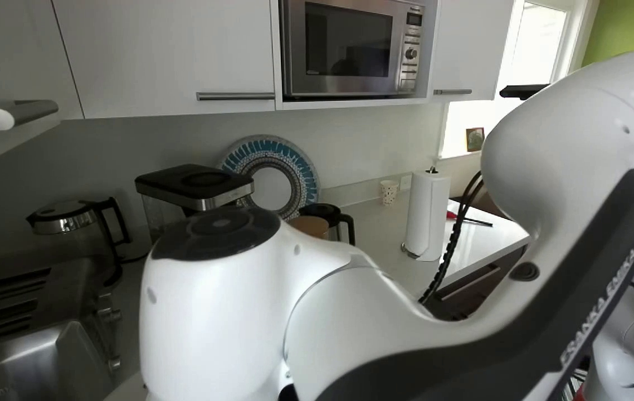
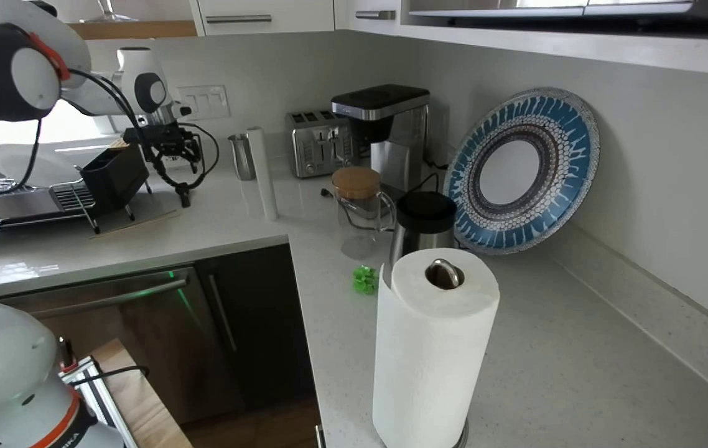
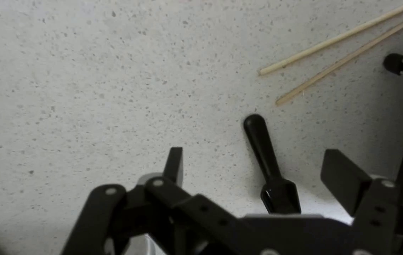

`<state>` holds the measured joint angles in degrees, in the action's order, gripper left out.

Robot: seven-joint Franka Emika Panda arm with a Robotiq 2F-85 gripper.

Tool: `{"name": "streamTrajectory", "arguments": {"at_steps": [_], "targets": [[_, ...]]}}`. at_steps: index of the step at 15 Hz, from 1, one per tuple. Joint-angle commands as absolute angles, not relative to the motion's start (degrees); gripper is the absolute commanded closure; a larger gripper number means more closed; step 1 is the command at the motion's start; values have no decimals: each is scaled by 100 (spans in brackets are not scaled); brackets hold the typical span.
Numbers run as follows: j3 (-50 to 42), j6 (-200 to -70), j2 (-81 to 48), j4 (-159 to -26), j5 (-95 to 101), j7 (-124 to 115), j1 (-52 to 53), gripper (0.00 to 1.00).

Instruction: Put the black ladle on top of the glass jar with a brown lid

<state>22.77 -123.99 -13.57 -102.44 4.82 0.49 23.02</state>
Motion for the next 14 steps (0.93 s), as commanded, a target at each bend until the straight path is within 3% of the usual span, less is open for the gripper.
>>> {"name": "streamTrajectory", "arguments": {"at_steps": [1,14], "targets": [[2195,-12377,-1494,-10110,476,61,2388,0],[2183,-12374,-1574,-9965,481,63,2387,0]]}}
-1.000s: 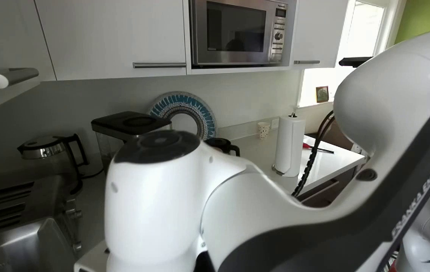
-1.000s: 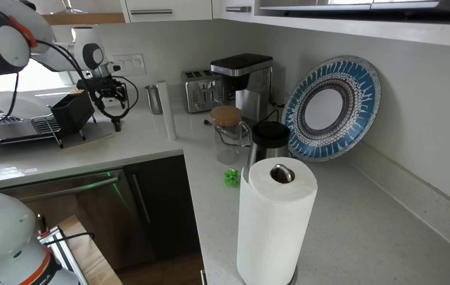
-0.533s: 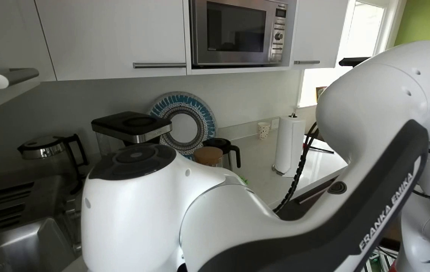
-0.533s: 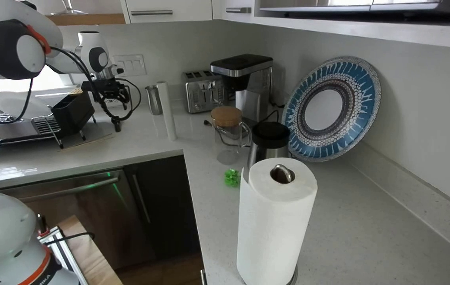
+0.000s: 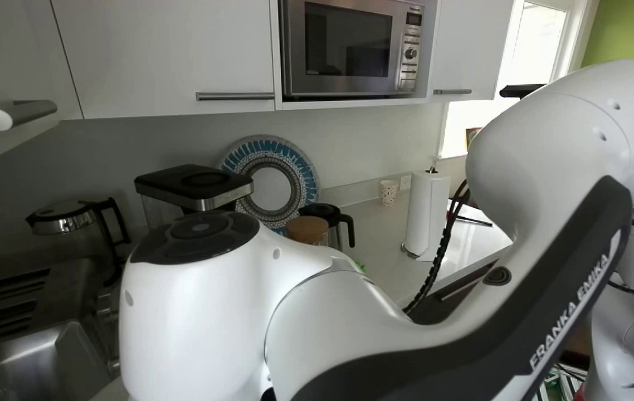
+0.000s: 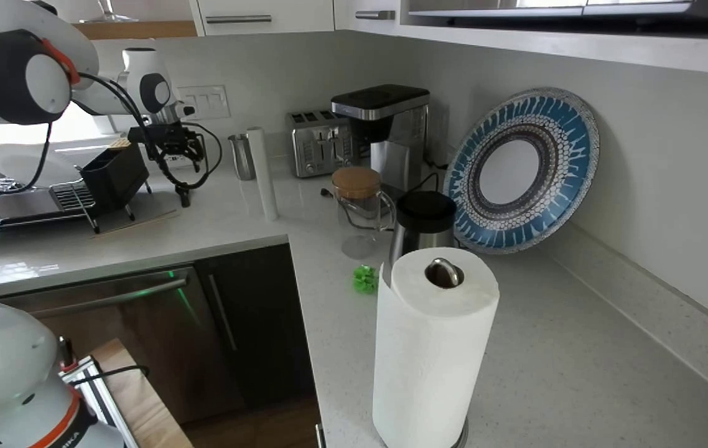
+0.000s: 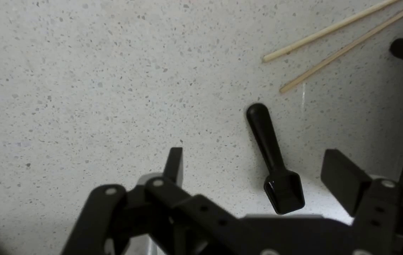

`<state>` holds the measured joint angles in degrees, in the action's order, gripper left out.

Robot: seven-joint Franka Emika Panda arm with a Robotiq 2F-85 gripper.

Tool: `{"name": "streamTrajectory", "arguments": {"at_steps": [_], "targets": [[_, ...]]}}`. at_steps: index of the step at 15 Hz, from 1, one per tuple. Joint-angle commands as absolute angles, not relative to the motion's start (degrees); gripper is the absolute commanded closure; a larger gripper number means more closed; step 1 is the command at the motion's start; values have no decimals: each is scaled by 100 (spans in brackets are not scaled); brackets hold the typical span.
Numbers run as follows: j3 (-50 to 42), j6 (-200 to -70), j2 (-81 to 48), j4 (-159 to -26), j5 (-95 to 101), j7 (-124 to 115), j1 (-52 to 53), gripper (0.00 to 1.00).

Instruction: Put the black ladle on top of the glass jar with a brown lid

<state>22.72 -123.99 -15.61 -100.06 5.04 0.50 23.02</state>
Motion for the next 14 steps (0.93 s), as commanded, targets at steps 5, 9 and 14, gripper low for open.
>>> {"name": "streamTrajectory", "arguments": {"at_steps": [5,9,14], "targets": [[2183,-12374,-1574,-9963,482,63,2388,0],[2183,-12374,-1574,-9963,482,63,2387,0],[2314,-12634,-2276,-9302,300,348,2583,0]]}}
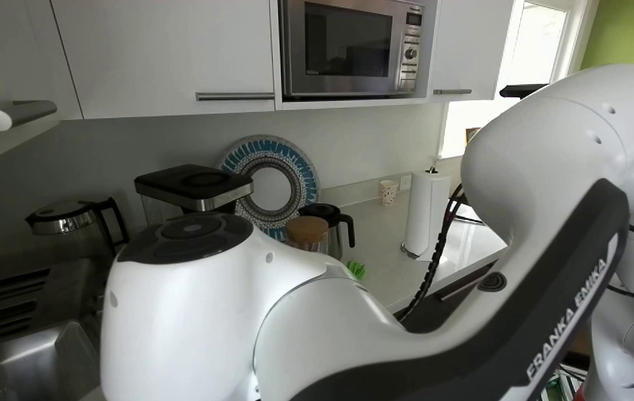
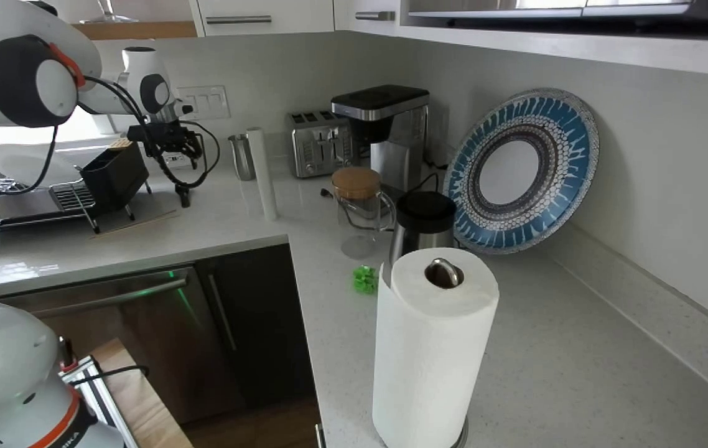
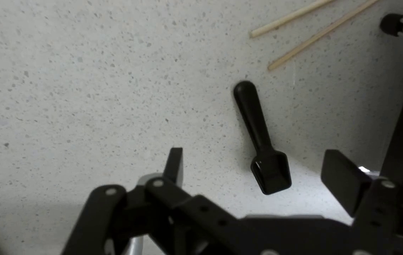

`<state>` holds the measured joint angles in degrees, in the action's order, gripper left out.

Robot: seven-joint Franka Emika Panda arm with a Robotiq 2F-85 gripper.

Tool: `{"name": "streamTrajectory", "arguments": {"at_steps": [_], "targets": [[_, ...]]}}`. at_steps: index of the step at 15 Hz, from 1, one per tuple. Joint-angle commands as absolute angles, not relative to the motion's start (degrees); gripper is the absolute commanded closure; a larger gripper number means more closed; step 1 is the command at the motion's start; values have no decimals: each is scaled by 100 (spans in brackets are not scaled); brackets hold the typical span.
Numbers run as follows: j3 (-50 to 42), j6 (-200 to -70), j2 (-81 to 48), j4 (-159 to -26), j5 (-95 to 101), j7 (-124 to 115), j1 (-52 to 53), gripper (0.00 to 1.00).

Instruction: Put the black ladle on top of the glass jar with a brown lid

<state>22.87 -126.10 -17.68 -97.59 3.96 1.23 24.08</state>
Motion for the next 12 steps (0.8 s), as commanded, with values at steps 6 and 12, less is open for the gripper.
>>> {"name": "streamTrajectory", "arguments": {"at_steps": [6,12], "targets": [[2211,-12640,-2293,-9276,327,262,2669,0],[2167,-12528,-2374,-9288,447,206,2747,0]]}}
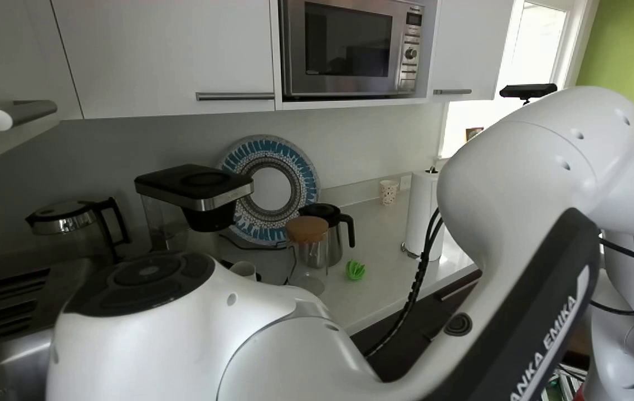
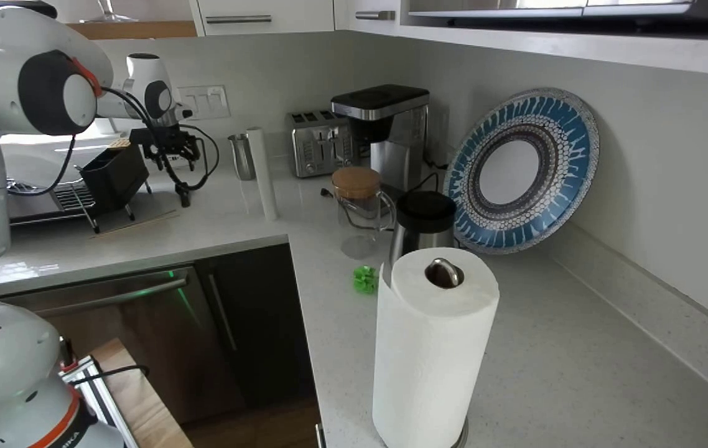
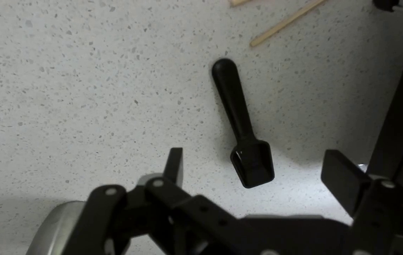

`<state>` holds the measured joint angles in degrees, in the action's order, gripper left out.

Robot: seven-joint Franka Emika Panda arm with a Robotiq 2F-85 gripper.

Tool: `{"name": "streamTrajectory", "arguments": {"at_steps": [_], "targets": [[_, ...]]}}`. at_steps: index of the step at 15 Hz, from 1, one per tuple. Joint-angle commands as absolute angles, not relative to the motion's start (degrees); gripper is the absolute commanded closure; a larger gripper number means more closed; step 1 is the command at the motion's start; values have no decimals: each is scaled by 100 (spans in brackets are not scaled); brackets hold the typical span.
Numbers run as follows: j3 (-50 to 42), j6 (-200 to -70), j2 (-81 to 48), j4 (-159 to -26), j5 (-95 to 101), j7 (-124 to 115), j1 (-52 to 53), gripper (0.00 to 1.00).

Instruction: Put the black ladle on top of the glass jar with a brown lid

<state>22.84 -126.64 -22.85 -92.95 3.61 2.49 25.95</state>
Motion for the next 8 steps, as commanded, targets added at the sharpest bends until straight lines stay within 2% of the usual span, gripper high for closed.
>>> {"name": "streamTrajectory", "arguments": {"at_steps": [1,8], "targets": [[2128,-12400,-2408,-9320,586,168,2820,0],[1770,-12548,-2897,-9223,1980,-24,3471,0]]}}
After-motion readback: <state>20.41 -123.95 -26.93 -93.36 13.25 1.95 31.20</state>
